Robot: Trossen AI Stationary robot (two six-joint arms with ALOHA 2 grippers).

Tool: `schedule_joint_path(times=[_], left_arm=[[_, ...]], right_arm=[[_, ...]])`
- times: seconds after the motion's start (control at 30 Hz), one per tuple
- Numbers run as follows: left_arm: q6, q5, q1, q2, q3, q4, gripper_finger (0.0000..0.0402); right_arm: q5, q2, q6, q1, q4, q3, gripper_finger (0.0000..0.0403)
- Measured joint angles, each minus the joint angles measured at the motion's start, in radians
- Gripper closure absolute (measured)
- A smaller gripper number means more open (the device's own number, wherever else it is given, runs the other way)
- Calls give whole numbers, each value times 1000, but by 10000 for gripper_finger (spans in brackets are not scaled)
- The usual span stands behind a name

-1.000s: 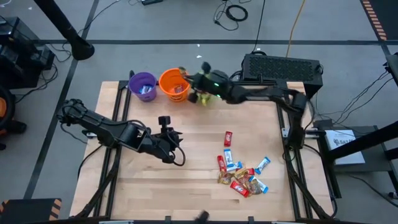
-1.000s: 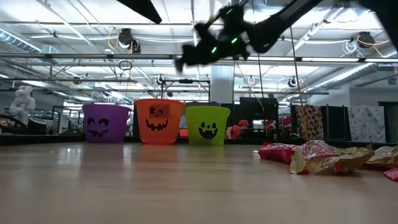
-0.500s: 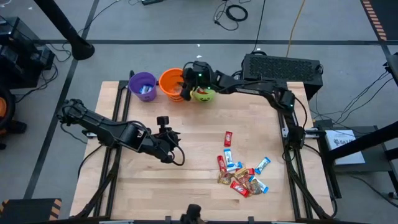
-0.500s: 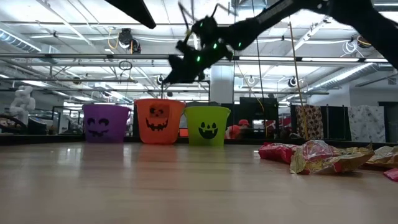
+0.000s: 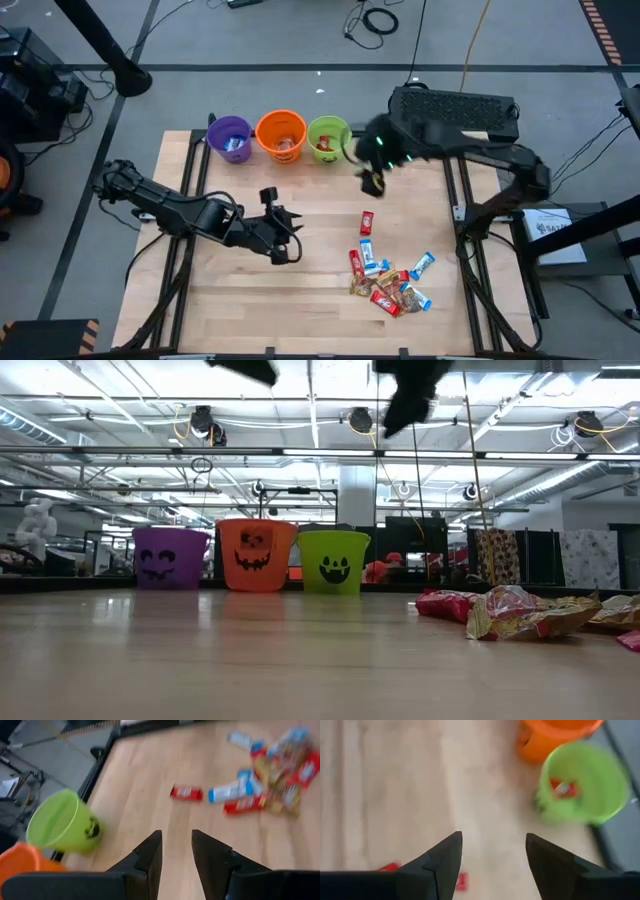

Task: Sort candy by brand, put in halloween buckets
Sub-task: Put the red chocolate bar into the green bucket

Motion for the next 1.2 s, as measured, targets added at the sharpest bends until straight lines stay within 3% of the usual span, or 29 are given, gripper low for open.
schedule_joint_path(times=[0.1,0.27,0.37,0.47,0.8,1.0,1.2], left_arm=[[54,48,6,30,0,94,288],[164,121,5,116,0,194,288],[225,127,13,185,0,228,288],[290,130,27,251,0,264,288],[268,134,97,401,0,384,288],[262,258,112,434,0,363,288],[177,286,111,436,0,297,288]], right_arm=[[1,-131,107,78,103,-217,198],[0,-300,256,239,505,-633,202],[-1,-320,342,324,753,-835,202],[0,-292,409,395,932,-943,203],[23,-101,533,549,973,-910,238],[116,25,609,578,935,-873,262],[245,106,698,595,936,-827,257]])
